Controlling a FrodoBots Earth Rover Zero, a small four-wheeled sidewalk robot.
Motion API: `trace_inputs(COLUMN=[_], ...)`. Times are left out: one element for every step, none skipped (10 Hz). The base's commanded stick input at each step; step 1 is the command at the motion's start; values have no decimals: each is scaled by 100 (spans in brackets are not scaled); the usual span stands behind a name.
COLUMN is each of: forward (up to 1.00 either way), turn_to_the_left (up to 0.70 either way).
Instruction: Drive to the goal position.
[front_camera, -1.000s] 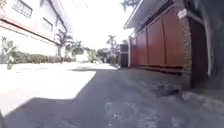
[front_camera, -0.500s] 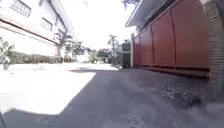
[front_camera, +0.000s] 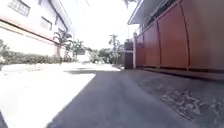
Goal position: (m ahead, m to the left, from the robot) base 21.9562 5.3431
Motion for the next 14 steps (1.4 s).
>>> trace_inputs(forward=[100, 100, 100, 100, 100, 100, 100, 100, 100, 100, 100, 100, 100, 100], turn_to_the_left=[0, 0, 0, 0, 0, 0, 0, 0, 0, 0, 0, 0, 0, 0])
